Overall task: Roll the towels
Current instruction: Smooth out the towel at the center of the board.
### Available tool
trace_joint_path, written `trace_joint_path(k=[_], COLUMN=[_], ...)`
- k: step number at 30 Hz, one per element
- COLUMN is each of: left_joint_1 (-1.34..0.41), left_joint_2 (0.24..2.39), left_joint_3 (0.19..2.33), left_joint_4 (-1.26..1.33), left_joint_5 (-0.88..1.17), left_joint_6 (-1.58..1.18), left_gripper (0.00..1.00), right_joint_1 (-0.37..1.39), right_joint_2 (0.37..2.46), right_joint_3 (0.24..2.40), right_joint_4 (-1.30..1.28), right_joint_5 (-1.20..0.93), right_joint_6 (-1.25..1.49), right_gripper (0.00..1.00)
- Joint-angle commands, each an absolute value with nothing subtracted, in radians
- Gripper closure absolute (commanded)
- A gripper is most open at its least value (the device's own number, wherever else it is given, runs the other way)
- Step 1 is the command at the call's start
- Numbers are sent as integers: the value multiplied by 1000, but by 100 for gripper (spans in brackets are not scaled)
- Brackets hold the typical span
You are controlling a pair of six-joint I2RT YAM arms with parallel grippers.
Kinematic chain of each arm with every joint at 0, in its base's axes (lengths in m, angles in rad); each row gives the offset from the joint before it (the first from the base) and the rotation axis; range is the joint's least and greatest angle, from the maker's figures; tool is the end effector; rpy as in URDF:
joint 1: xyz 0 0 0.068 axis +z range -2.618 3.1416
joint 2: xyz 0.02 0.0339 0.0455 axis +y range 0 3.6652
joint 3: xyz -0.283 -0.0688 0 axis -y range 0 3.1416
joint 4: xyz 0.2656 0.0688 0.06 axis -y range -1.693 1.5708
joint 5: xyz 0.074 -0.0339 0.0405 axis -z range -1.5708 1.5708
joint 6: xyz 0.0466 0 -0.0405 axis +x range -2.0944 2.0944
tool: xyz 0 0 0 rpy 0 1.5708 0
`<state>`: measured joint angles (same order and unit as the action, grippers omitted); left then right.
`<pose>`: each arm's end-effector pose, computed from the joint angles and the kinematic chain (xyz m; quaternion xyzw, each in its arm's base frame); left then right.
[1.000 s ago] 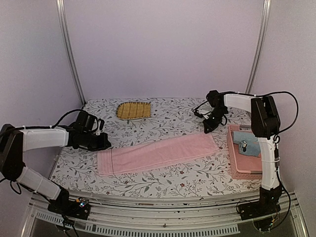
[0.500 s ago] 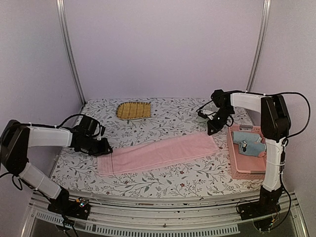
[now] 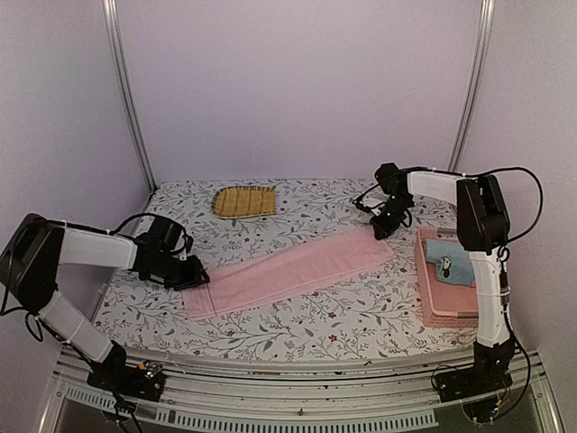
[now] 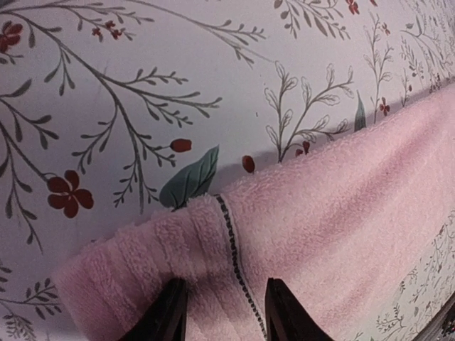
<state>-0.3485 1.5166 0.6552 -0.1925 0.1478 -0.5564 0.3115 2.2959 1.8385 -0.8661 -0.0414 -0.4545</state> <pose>0.2632 -0.1029 0.1292 -0.0813 0.9609 -0.1756 0.1980 0.4772 0.1557 0.1450 -0.3731 0.9193 0.0117 0.1245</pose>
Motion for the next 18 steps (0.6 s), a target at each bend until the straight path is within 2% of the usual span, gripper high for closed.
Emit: trace_joint_path(k=[1,5,7,9,18], left_joint_1=[-361,-385,-394,-398,-404], left_joint_2=[1494,1456,1438,1426,1441], left_joint_3=[639,657,662,659,663], left_joint_4=[-124,-115,-113,-109,-106], left_joint_5=[209,219,216,212,215], left_joint_6=[-567,-561,-556,-556,-561], left_gripper=[56,53,53,54,57], right_joint_1=[306,301,293,282,245], right_joint_2=[2339,2289,2253,2228,2229], right_joint_3=[1902,1882,1856,1828,1790], right_joint_4=[-857,-882,-885,-884,-901], right_joint_5=[4,-56,-111,-159,-238], right_joint_6=[-462,-440,-416,-397,-364], right_gripper=[89,85,73,69,70])
